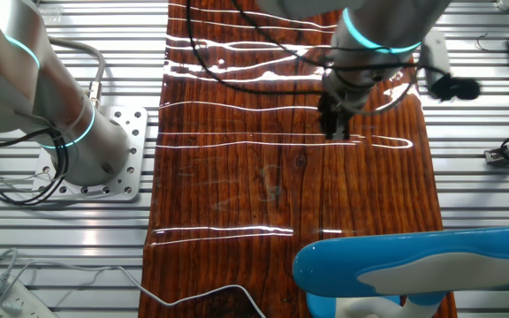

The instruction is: Turn on the desk lamp by pressing the button

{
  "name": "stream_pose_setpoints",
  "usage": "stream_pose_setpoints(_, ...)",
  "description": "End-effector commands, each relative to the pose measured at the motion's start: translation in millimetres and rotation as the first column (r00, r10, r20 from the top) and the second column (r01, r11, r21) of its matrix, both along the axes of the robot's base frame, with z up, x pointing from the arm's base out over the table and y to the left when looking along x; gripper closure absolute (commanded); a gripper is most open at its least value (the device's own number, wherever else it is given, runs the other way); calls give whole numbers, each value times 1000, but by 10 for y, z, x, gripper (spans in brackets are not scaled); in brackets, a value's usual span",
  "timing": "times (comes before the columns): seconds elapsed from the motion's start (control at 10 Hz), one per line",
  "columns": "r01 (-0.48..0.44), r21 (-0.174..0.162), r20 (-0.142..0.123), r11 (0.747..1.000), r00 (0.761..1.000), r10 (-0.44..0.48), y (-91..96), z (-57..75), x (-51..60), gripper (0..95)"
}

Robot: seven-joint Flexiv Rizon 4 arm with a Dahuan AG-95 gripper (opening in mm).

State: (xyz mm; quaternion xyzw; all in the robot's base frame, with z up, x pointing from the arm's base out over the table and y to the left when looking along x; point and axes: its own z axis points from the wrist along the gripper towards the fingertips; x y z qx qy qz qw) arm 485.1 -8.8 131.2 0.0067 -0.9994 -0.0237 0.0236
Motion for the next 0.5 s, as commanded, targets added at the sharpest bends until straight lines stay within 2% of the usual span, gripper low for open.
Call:
stream_pose_setpoints(0.1, 2, -2, 11, 1000, 1000, -2, -4, -89, -58, 950)
stream_pose_setpoints(0.5, -29, -7, 50, 1000, 998, 30, -57, -297, -163, 950)
